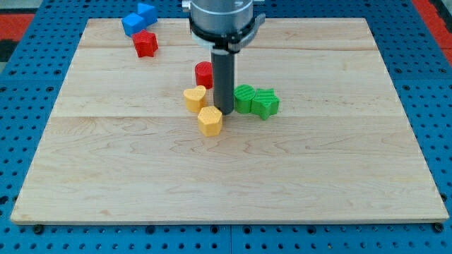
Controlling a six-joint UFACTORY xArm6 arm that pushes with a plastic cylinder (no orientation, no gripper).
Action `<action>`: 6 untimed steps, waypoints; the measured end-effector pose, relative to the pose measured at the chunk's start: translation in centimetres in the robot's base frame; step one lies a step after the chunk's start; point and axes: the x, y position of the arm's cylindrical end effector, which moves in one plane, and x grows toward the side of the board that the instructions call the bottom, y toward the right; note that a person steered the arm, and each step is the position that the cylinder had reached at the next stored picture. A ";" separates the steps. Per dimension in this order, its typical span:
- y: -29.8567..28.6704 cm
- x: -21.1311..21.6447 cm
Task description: Move yellow heart to the yellow hexagon
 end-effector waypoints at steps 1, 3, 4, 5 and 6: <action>0.2 3.9; -8.4 3.2; -2.4 3.1; -2.4 0.0; -2.1 -2.4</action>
